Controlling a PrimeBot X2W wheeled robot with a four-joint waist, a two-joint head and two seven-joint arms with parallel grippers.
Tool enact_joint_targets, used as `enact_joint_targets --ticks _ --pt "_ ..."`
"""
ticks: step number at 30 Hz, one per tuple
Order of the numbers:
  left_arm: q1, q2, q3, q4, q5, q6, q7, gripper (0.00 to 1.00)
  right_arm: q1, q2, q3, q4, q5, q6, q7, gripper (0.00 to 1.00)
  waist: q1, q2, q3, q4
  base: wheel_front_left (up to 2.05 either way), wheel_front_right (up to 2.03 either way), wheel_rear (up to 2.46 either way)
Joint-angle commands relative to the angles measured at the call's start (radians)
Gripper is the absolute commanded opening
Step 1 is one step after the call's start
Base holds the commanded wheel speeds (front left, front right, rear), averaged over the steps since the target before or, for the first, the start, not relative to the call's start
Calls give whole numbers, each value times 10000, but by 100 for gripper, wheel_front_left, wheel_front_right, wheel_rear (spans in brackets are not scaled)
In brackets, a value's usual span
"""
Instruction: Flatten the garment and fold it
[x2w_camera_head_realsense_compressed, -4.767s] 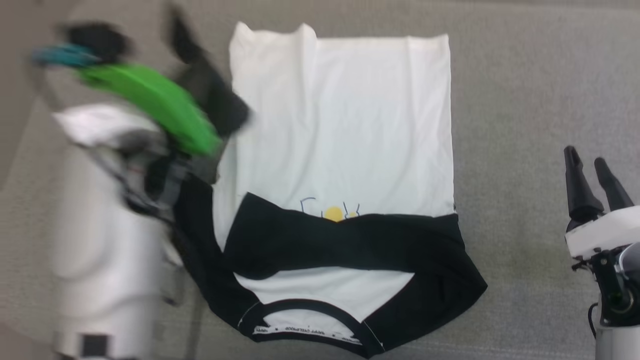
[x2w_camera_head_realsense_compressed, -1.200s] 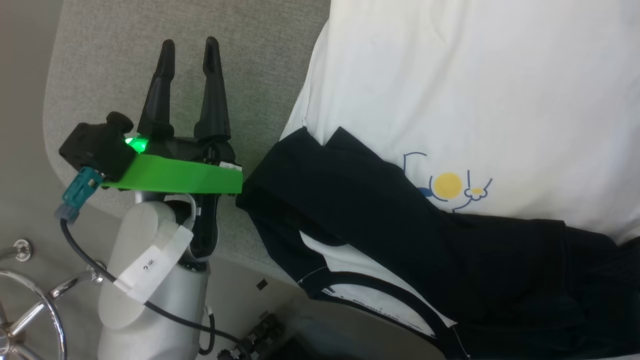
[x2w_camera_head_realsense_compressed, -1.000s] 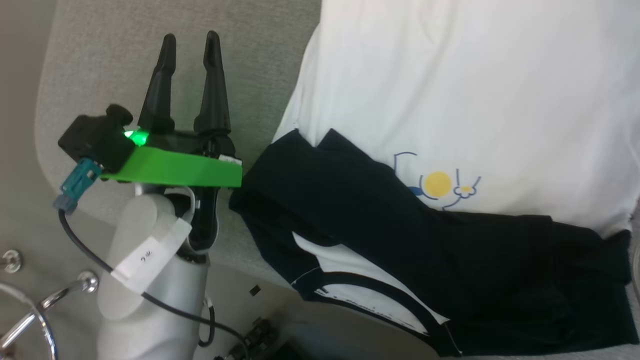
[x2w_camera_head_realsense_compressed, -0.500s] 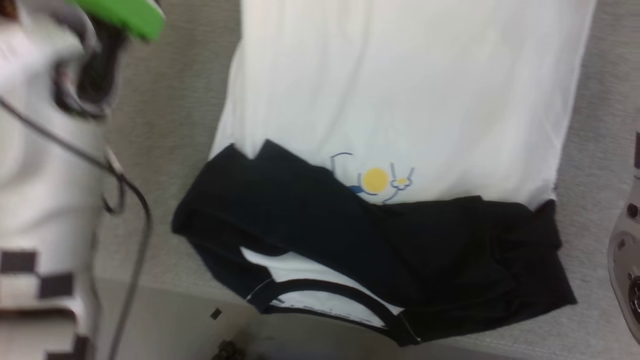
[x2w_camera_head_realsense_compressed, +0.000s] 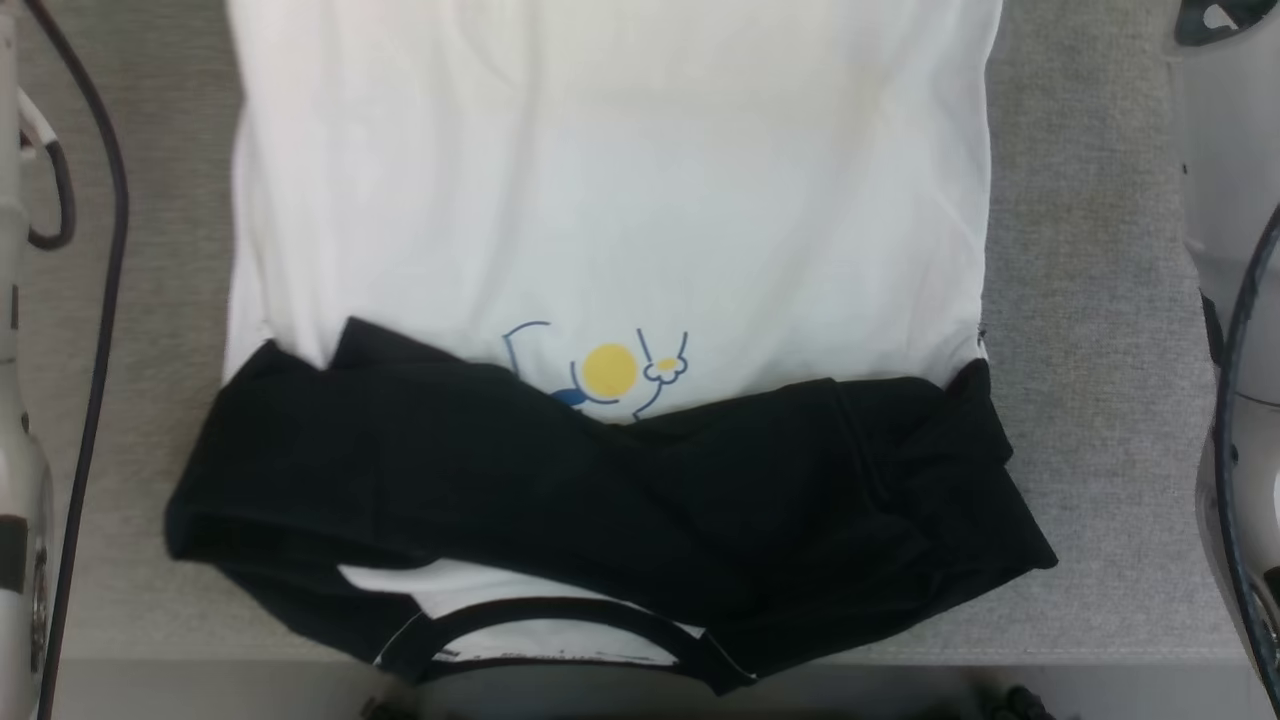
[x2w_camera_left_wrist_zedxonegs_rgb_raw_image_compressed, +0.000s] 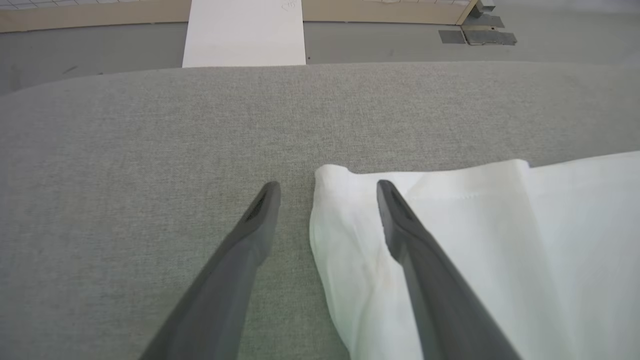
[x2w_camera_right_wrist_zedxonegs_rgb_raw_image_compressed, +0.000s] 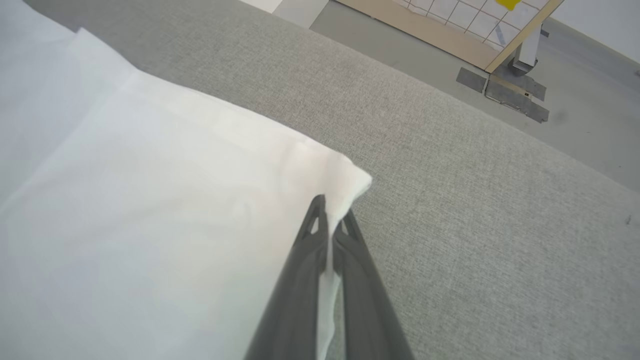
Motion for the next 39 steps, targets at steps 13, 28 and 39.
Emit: enact_joint_targets --ticks 13,28,39 --pt "-69 88 -480 716 -33 1158 3179 0 162 -438 579 -615 538 -17 -6 0 -1 0 781 -308 0 0 0" --pt "340 -219 988 -583 -1227 170 -415 0 512 -765 -154 -94 344 -17 -1036 0 -1 0 -629 221 0 0 0" --pt "3062 -125 841 -1427 -2404 -521 -1312 0 2687 -921 -1114 163 1007 -17 -2158 0 -1 0 -3403 687 0 0 0"
